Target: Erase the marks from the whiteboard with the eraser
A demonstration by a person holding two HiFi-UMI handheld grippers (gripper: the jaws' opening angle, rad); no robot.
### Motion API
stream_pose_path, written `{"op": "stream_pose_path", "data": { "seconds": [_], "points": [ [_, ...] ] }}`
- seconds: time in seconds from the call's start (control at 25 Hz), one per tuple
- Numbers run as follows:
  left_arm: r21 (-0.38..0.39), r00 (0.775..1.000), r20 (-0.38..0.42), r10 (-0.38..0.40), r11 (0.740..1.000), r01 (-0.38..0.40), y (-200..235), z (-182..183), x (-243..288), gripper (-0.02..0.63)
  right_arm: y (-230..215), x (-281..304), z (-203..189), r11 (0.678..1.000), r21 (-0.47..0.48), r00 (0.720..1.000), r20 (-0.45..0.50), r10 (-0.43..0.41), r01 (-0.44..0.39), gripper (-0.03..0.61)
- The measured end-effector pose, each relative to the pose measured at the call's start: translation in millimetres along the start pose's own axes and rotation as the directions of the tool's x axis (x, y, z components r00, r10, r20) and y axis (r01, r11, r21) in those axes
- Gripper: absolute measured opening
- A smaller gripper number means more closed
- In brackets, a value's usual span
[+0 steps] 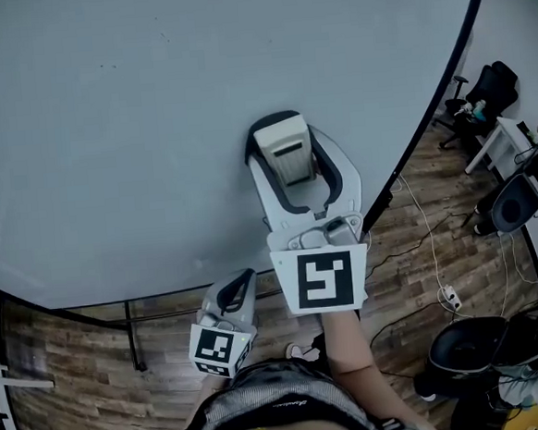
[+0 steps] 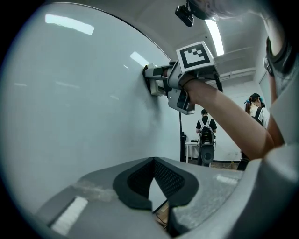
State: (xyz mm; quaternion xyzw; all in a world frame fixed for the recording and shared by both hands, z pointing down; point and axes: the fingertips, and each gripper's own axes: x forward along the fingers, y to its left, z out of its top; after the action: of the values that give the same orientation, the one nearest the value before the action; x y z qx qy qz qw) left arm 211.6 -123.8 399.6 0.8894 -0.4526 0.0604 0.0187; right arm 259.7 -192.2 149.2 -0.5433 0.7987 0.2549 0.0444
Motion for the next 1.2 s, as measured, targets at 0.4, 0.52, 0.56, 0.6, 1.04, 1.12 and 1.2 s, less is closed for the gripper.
{"op": "stream_pose_path", "data": {
  "seconds": [0.4, 0.52, 0.56, 0.6, 1.04, 1.12, 1.2],
  "points": [
    [0.012, 0.998, -0.044, 0.034, 0.999, -0.034, -19.9, -12.5, -7.8, 0.003, 27.8, -28.0, -82.7, 0.996, -0.091, 0.990, -0.138, 0.008, -0.020, 0.268],
    [-0.005, 0.997, -0.056, 0.046, 0.999, -0.047, -27.9, -20.2, -14.0, 0.003, 37.5, -35.0, -100.4, 0.991, -0.125, 0.985, -0.172, 0.027, -0.049, 0.270],
    [-0.007, 0.997, -0.061, 0.054, 0.998, -0.054, -29.7, -21.8, -15.9, 0.003, 39.3, -36.2, -103.1, 0.989, -0.138, 0.983, -0.182, 0.033, -0.059, 0.270],
    [-0.008, 0.996, -0.066, 0.063, 0.998, -0.064, -30.8, -22.5, -17.2, 0.003, 40.0, -36.3, -103.8, 0.985, -0.159, 0.982, -0.188, 0.036, -0.067, 0.270],
    [-0.001, 0.985, -0.051, 0.164, 0.986, -0.164, -11.5, -17.7, -37.9, 0.003, 25.7, -18.8, -24.3, 0.995, -0.068, 0.996, -0.057, 0.074, -0.078, 0.270],
    [0.021, 0.983, -0.044, 0.178, 0.984, -0.177, -8.5, -18.2, -43.7, 0.003, 23.7, -9.9, -6.8, 0.993, -0.095, 0.997, -0.029, 0.066, -0.068, 0.270],
    [0.026, 0.982, -0.039, 0.187, 0.982, -0.186, -6.3, -20.2, -47.2, 0.003, 23.2, -0.8, 6.9, 0.994, -0.092, 0.998, -0.001, 0.063, -0.062, 0.270]
  ]
}}
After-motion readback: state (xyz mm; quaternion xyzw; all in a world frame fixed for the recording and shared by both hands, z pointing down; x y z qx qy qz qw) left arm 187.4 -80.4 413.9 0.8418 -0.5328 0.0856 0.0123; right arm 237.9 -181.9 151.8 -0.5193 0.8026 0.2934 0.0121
